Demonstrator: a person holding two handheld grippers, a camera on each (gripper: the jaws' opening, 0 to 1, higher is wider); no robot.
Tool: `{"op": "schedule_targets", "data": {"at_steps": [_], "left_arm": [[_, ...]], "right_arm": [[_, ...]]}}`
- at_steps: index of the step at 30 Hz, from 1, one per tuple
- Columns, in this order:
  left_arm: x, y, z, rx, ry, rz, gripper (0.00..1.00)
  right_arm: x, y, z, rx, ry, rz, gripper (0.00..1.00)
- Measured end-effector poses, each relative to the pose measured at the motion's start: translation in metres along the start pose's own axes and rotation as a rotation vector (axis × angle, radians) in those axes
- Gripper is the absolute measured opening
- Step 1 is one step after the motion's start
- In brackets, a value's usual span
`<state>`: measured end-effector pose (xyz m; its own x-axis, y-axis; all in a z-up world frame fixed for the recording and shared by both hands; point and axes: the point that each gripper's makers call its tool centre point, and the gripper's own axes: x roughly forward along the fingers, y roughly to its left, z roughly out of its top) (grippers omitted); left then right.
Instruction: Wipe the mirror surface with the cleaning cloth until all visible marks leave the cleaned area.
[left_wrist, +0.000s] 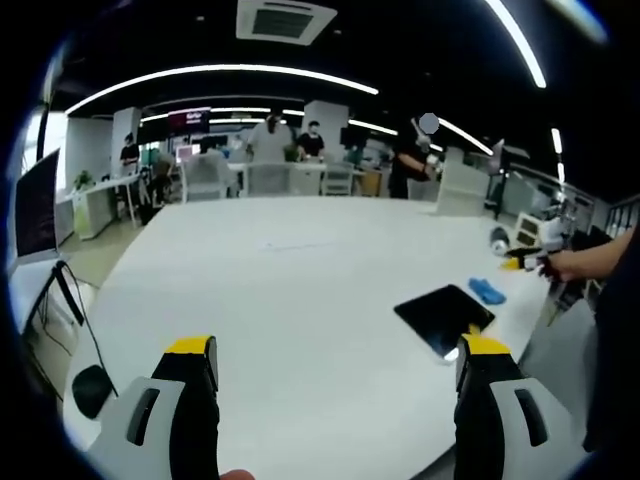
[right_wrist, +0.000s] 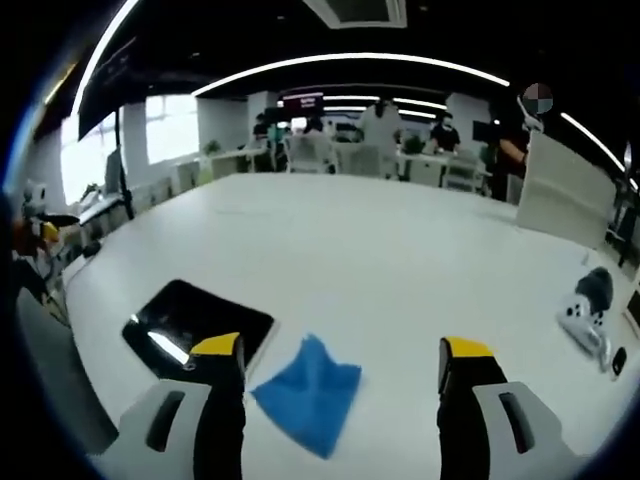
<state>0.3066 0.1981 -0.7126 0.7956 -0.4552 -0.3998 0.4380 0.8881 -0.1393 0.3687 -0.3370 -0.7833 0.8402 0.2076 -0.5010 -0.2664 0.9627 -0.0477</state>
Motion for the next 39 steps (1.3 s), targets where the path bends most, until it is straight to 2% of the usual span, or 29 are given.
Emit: {"op": "schedule_targets", "data": {"at_steps": [8,12,13,17,23,27,31,33,36,39], "left_arm": [[-0.001,-0.004,-0.004,-0.013,0.003,0.007,0.99],[-0.004,-0.003,-0.006,-0.022,0.006,0.015,0.99],[-0.004,-0.003,-0.006,-0.024,0.006,0.015,0.99],[-0.006,-0.004,-0.007,-0.027,0.008,0.017,0.99],[-0.008,-0.004,-0.007,-0.024,0.015,0.021,0.99],[-0.007,-0.003,-0.007,-0.023,0.014,0.021,0.99],[-0.007,-0.002,-0.007,-0.022,0.016,0.02,0.99],[-0.007,-0.002,-0.007,-0.024,0.014,0.021,0.99],[-0.006,-0.002,-0.007,-0.028,0.012,0.021,0.99],[-0.005,-0.004,-0.008,-0.027,0.015,0.017,0.99]], "right_arm": [[0.015,0.009,-0.023,0.006,0.033,0.003,0.57],[0.021,0.013,-0.038,0.012,0.066,-0.003,0.5],[0.021,0.01,-0.043,-0.008,0.083,-0.032,0.48],[0.026,0.013,-0.053,-0.02,0.112,-0.022,0.39],[0.033,0.02,-0.056,-0.012,0.119,0.003,0.24],[0.039,0.02,-0.065,0.005,0.148,-0.005,0.15],[0.041,0.02,-0.068,0.049,0.153,-0.011,0.11],[0.043,0.022,-0.071,0.074,0.153,0.011,0.09],[0.043,0.023,-0.078,0.056,0.177,0.002,0.08],[0.045,0.02,-0.076,0.067,0.17,-0.009,0.05]]}}
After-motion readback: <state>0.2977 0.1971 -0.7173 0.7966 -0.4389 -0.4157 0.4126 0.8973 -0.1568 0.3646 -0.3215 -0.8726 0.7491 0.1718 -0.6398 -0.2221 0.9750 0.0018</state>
